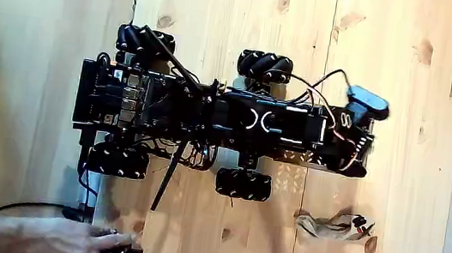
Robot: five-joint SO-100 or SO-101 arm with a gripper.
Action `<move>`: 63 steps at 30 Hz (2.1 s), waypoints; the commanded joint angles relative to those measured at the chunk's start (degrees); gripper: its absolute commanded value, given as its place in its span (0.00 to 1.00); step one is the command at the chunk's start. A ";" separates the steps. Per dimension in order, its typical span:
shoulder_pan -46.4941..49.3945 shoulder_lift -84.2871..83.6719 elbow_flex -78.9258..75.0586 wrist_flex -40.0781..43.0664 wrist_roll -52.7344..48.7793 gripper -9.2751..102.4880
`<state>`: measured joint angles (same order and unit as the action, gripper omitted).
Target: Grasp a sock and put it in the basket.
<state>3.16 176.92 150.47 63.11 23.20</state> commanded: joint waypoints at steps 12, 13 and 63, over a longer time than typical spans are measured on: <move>6.94 -43.24 -51.94 7.73 5.63 0.09; 7.65 -45.35 -54.58 8.35 5.63 0.08; 25.49 -88.51 -106.00 28.92 -3.52 0.09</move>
<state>27.16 88.77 46.67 93.34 20.65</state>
